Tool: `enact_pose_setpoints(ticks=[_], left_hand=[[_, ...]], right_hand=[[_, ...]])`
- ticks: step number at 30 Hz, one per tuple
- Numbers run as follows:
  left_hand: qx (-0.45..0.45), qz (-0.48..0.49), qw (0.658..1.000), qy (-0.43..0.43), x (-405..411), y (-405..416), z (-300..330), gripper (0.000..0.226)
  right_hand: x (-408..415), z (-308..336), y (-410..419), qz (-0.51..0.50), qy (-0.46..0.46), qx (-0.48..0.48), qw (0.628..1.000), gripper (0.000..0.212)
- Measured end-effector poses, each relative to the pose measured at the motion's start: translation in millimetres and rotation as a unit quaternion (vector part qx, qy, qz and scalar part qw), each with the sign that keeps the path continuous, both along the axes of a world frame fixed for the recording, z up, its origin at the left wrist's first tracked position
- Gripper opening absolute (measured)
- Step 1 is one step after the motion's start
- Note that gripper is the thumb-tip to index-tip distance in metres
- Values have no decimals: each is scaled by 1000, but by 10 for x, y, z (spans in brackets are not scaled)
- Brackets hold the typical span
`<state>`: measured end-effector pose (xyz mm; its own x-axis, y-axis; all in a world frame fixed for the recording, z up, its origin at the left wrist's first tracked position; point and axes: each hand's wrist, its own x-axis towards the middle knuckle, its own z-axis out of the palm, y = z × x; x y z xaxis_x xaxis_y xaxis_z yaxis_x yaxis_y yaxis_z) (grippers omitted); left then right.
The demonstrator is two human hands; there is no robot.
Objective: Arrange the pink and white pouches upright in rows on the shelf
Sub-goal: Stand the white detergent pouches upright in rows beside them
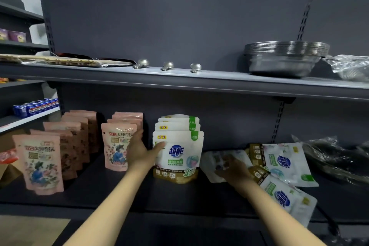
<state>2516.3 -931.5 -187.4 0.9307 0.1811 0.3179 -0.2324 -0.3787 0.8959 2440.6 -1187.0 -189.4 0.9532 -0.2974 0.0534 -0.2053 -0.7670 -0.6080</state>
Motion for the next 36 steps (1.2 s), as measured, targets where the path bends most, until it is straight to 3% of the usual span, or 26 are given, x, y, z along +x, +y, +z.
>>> enact_pose_setpoints(ticks=[9,14,17,19,20,22,24,26,30,36], left_hand=[[99,21,984,-146,-530,-569,475,45],[99,-69,977,-175,-647,-1110,503,25],[114,-132,974,-147,-708,-1467,444,20],[114,-165,972,-125,-758,-1676,398,18],[120,-176,970,-119,-783,-1769,374,17],[129,-198,966,-109,-826,-1931,334,14],[131,-217,962,-97,-861,-2060,310,12],[132,-231,960,-85,-900,-2165,297,12],[129,-247,957,-74,-963,-2273,249,15],[153,-232,959,-49,-949,-2144,225,18]], right_hand=[[-430,148,-500,-35,-47,-9,998,40],[-712,151,-755,-52,-53,-32,997,31],[-904,113,-951,-61,-20,-22,998,32],[-1059,43,-1098,-22,41,-2,999,48],[-1133,-16,-1163,4,92,-7,996,67],[-1283,-138,-1231,46,189,-73,978,104],[-1384,-261,-1262,66,239,-165,955,113],[-1425,-369,-1270,63,224,-246,941,102],[-1443,-387,-1267,45,97,-326,939,48],[-1328,-171,-1172,19,1,-299,954,29]])
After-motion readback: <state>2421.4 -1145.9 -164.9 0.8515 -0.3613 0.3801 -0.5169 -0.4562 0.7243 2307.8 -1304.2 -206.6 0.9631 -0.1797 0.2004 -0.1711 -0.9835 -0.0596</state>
